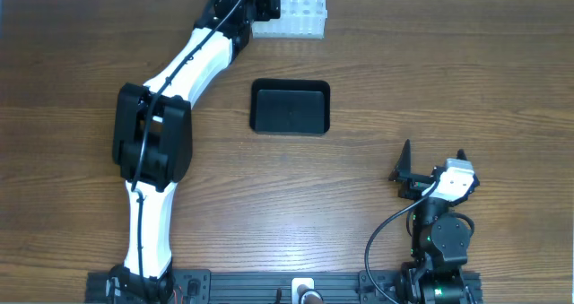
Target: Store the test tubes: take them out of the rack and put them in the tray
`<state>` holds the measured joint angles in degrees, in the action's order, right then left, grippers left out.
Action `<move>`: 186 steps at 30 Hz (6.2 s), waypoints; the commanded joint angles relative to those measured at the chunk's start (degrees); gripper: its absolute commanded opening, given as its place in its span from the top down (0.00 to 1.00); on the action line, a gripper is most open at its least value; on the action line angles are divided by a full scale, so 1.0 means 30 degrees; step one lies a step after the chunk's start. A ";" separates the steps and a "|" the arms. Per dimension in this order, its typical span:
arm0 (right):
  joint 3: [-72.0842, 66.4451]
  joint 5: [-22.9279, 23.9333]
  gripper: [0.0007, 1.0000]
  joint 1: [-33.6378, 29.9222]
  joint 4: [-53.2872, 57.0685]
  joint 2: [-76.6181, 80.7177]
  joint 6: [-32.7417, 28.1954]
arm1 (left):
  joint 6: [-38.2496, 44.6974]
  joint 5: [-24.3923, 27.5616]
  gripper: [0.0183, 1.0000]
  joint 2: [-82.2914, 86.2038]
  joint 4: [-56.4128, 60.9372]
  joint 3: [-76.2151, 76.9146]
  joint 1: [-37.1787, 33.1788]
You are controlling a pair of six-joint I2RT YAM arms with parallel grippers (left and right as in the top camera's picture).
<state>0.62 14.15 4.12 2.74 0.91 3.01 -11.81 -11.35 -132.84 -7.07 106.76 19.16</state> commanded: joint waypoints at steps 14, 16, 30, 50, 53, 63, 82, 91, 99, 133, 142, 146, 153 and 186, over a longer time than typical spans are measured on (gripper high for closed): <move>-0.0109 0.0299 0.01 -0.0036 0.0022 -0.0160 0.0102 | -0.0189 -0.0743 0.36 -0.0889 0.1166 0.0743 0.0029; -0.0109 0.0299 0.01 -0.0036 0.0022 -0.0160 0.0102 | -0.0189 -0.0743 0.40 -0.0976 0.1290 0.0743 0.0080; -0.0109 0.0299 0.01 -0.0036 0.0022 -0.0160 0.0109 | -0.0197 -0.0510 0.58 -0.1056 0.1290 0.0743 0.0175; -0.0109 0.0299 0.01 -0.0036 0.0022 -0.0160 0.0102 | -0.0204 0.0124 0.71 -0.1413 0.1290 0.0743 0.0284; -0.0109 0.0299 0.01 -0.0036 0.0022 -0.0160 0.0102 | -0.0204 0.0124 0.72 -0.1457 0.1348 0.0743 0.0328; -0.0109 0.0299 0.01 -0.0036 0.0022 -0.0160 0.0102 | -0.0204 0.0124 0.84 -0.1479 0.1523 0.0743 0.0328; -0.0109 0.0299 0.01 -0.0036 0.0022 -0.0160 0.0102 | 0.0539 -0.0765 0.90 0.4284 0.0379 0.0743 0.0328; -0.0109 0.0299 0.01 -0.0036 0.0015 -0.0160 0.0102 | 0.0102 -0.0882 0.91 1.0018 -0.5370 0.0743 0.0787; -0.0109 0.0299 0.01 -0.0036 0.0022 -0.0160 0.0102 | -0.6011 -0.0889 0.94 0.8422 -1.5118 0.0721 0.2703; -0.0109 0.0299 0.01 -0.0036 0.0022 -0.0160 0.0109 | -0.6725 -0.0656 0.93 0.0750 -1.7252 0.0721 0.3534; -0.0109 0.0299 0.01 -0.0036 0.0022 -0.0160 0.0102 | -0.6696 -0.0525 0.92 0.0590 -1.7311 0.0721 0.3534; -0.0109 0.0299 0.01 -0.0036 0.0022 -0.0160 0.0102 | -0.6703 -0.0517 0.92 0.0379 -1.7311 0.0721 0.3534; -0.0109 0.0299 0.01 -0.0036 0.0022 -0.0160 0.0102 | -0.6703 -0.0299 0.91 0.0131 -1.7303 0.0721 0.3534; -0.0109 0.0299 0.01 -0.0036 0.0022 -0.0160 0.0102 | -0.2310 -0.3249 0.35 0.3993 -1.1803 0.4779 0.2514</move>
<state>0.62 14.15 4.12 2.76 0.91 3.03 -25.71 -19.66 -123.26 -45.10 119.42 27.88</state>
